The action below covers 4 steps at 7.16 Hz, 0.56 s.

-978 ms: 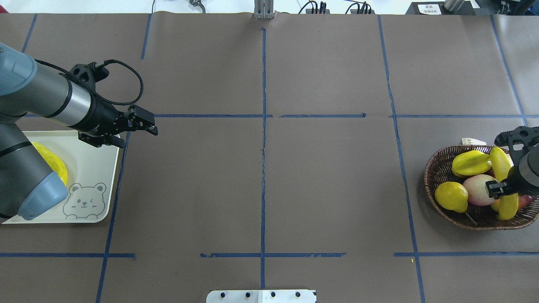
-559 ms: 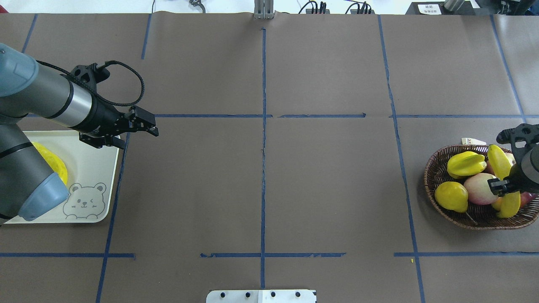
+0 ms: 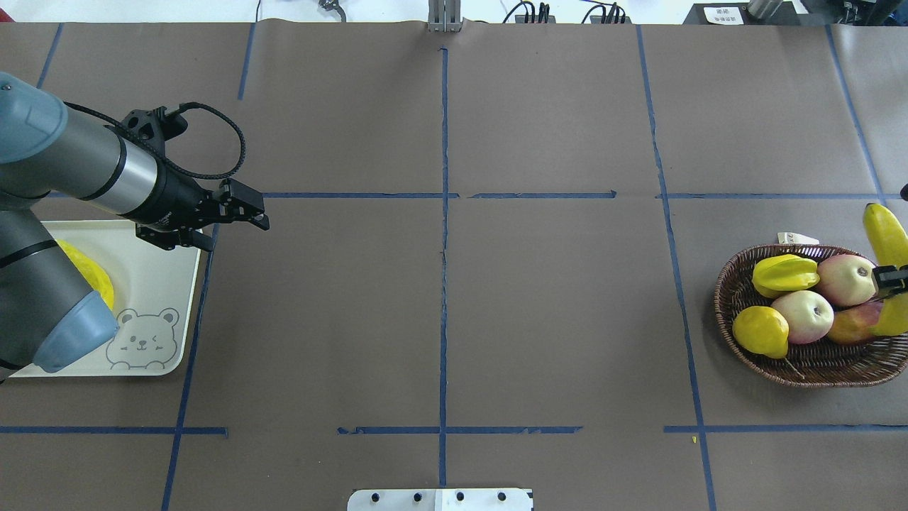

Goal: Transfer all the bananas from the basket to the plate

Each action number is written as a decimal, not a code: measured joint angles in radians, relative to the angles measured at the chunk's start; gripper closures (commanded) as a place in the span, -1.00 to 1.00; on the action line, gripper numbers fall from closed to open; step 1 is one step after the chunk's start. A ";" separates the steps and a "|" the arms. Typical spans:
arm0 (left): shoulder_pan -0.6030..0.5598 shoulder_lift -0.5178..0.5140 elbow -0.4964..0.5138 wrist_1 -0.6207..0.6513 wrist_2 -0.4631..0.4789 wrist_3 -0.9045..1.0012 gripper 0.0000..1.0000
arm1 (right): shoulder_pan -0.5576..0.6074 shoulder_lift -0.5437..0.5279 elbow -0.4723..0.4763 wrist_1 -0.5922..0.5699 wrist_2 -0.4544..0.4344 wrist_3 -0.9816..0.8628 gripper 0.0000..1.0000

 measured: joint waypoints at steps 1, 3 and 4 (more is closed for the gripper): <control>0.001 -0.005 0.000 0.000 0.000 -0.004 -1.00 | 0.036 0.038 0.014 0.005 0.078 0.000 0.98; 0.001 -0.027 0.002 -0.003 -0.003 -0.030 -0.98 | 0.058 0.198 0.009 0.009 0.217 0.067 0.97; 0.006 -0.058 0.011 -0.009 -0.005 -0.056 -0.98 | 0.046 0.307 -0.014 0.010 0.286 0.140 0.97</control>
